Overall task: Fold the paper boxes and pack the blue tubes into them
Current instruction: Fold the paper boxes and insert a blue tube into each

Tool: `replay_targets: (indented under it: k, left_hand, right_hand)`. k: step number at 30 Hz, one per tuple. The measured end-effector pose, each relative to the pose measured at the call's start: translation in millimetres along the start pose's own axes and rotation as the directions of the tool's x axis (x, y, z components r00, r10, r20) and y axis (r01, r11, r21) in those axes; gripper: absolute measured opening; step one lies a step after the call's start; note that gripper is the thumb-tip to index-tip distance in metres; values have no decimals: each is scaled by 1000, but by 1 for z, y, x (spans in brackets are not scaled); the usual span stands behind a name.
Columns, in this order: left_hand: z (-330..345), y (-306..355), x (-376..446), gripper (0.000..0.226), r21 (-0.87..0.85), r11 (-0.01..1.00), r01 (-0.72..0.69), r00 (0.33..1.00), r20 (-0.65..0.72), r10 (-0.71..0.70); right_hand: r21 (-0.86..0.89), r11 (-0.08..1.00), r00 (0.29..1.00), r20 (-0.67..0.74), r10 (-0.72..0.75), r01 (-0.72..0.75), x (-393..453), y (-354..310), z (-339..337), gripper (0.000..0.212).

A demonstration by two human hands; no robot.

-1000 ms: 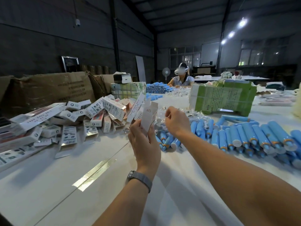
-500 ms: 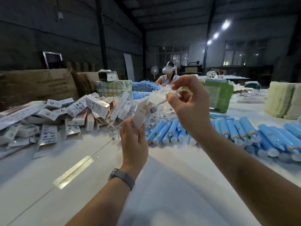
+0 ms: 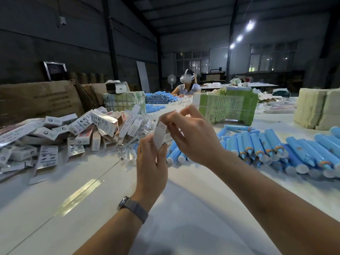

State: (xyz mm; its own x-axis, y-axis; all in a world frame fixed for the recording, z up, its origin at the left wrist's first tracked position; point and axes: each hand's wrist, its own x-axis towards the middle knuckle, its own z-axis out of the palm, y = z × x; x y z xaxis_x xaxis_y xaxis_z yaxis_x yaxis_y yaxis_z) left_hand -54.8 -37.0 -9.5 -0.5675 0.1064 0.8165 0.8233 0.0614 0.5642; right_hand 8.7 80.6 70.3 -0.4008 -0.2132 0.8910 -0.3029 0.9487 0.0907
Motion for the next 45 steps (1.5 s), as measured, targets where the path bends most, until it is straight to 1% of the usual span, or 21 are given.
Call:
replay_targets:
  k: [2, 4, 5, 6, 7, 8, 9, 10, 12, 15, 18, 20, 22, 24, 26, 28, 32, 37, 40, 42, 45]
  left_hand:
    - [-1, 1, 0, 18, -49, 998, 25, 1000, 10, -25]
    - [-2, 5, 1, 20, -145, 987, 75, 997, 28, -72]
    - [-2, 7, 2, 22, -192, 977, 92, 996, 36, -87]
    - [-3, 9, 4, 24, -234, 967, 97, 995, 42, -89]
    - [-4, 10, 5, 28, -270, 958, 92, 995, 53, -81]
    - [-4, 11, 5, 33, -303, 949, 85, 995, 72, -66]
    - [-5, 12, 4, 41, -333, 940, 79, 994, 100, -48]
    - [-6, 13, 3, 48, -356, 931, 78, 991, 130, -33]
    - [-7, 15, 2, 52, -359, 930, 75, 986, 165, -16]
    - [-9, 15, 4, 56, -311, 950, 24, 988, 152, 25]
    - [-12, 13, 7, 55, -305, 952, 25, 987, 157, 24]
    - [-14, 13, 8, 49, -343, 937, 66, 986, 167, -8]
    - [-15, 15, 10, 34, -399, 912, 98, 987, 159, -36]
    - [-16, 18, 13, 17, -442, 892, 92, 989, 148, -29]
    - [-18, 19, 14, 10, -422, 905, 56, 990, 141, 4]
    - [-19, 20, 15, 9, -377, 926, 32, 990, 136, 21]
    - [-20, 22, 16, 10, -339, 941, 18, 992, 121, 25]
    - [-20, 23, 18, 12, -367, 928, 64, 992, 127, -18]
    - [-20, 24, 18, 13, -386, 920, 69, 991, 133, -19]
    - [-21, 23, 19, 12, -409, 908, 88, 990, 140, -33]
    - [-22, 21, 21, 10, -458, 878, 142, 982, 175, -68]
  right_hand:
    - [47, 999, 1000, 5, 7, -8, 0, 1, 0, 15]
    - [105, 993, 996, -73, 55, -47, 1, 3, -1, 15]
    - [141, 986, 988, -114, 108, -91, 2, 3, -1, 21]
    - [216, 963, 975, -115, 192, -164, 3, 3, -1, 27]
    - [320, 910, 953, -61, 298, -264, 3, 4, -1, 32]
    - [427, 822, 917, 46, 397, -377, 4, 3, -2, 32]
    - [497, 730, 877, 167, 450, -469, 5, 3, -1, 31]
    - [523, 675, 851, 247, 464, -520, 4, 4, -1, 29]
    - [536, 652, 842, 287, 456, -536, 3, 5, -1, 25]
    - [601, 598, 842, 291, 454, -531, 1, 8, -4, 24]
    - [651, 538, 832, 298, 469, -536, -2, 11, -7, 21]
    - [671, 533, 841, 281, 461, -516, -4, 12, -7, 19]
    - [673, 555, 859, 267, 436, -490, -5, 10, -6, 16]
    - [663, 583, 875, 264, 405, -470, -5, 7, -5, 16]
    - [652, 601, 882, 272, 384, -463, -5, 4, -3, 17]
    - [643, 619, 889, 272, 367, -452, -6, 3, -3, 18]
    - [585, 695, 908, 247, 337, -417, -7, 4, -4, 19]
    - [542, 728, 908, 250, 338, -420, -9, 5, -2, 7]
    - [550, 729, 913, 251, 322, -408, -10, 6, 0, 6]
    - [577, 708, 913, 244, 328, -408, -9, 6, 0, 8]
    - [628, 681, 924, 203, 324, -376, -8, 5, -1, 17]
